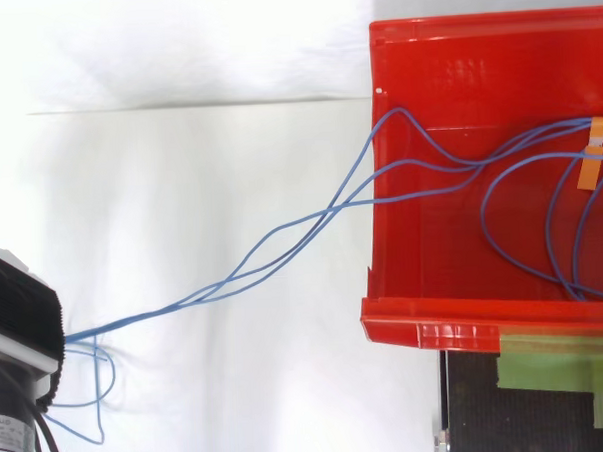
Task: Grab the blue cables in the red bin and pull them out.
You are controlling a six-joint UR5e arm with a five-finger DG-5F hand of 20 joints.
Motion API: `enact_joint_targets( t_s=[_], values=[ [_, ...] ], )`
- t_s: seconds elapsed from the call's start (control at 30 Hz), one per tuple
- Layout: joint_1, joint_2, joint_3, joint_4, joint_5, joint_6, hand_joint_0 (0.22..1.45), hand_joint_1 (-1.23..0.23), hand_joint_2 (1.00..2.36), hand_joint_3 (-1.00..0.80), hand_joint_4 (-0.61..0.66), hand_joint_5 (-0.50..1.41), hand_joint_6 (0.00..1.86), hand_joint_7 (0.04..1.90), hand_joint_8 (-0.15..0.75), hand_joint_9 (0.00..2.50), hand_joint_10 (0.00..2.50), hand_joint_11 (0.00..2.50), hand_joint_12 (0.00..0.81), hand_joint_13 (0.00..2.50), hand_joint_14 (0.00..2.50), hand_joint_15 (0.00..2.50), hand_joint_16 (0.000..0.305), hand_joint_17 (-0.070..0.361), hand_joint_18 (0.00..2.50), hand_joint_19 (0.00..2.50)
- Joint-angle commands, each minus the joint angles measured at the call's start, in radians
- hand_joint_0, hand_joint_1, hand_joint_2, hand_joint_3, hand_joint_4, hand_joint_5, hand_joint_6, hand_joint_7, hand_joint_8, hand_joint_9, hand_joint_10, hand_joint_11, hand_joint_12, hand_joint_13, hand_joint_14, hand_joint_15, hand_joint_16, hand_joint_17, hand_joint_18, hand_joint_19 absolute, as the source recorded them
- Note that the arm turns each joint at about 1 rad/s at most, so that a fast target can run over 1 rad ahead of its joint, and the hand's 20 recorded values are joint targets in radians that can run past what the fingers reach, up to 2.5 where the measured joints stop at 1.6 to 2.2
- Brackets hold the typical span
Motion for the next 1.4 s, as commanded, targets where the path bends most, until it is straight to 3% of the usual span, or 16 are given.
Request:
enact_joint_targets(
  t_s=[0.0,0.17,0.43,0.7,1.37],
  values=[
    [0.000,0.000,0.000,0.014,0.000,-0.002,0.90,-0.90,1.00,-0.97,0.02,0.80,0.94,0.64,0.213,1.18,0.02,1.45,0.275,1.37,0.46,1.60,0.044,0.099,0.83,0.96],
    [0.000,0.000,0.000,0.054,0.000,-0.001,0.91,-0.90,1.00,-0.97,0.02,0.79,0.97,0.62,0.226,1.18,0.02,1.42,0.276,1.37,0.47,1.59,0.044,0.099,0.83,0.95],
    [0.002,0.000,0.000,0.167,0.000,-0.001,0.92,-0.90,1.00,-0.99,0.02,0.78,1.00,0.60,0.226,1.17,0.02,1.42,0.280,1.37,0.47,1.57,0.044,0.100,0.83,0.94],
    [0.003,0.000,0.000,0.222,0.000,-0.001,0.92,-0.90,1.00,-1.00,0.02,0.77,1.00,0.60,0.228,1.16,0.02,1.41,0.273,1.37,0.46,1.58,0.044,0.099,0.83,0.94],
    [0.002,0.000,0.000,0.224,0.000,-0.001,0.93,-0.90,1.00,-0.99,0.02,0.77,1.01,0.58,0.218,1.17,0.02,1.43,0.268,1.37,0.46,1.59,0.044,0.100,0.84,0.94]
  ],
)
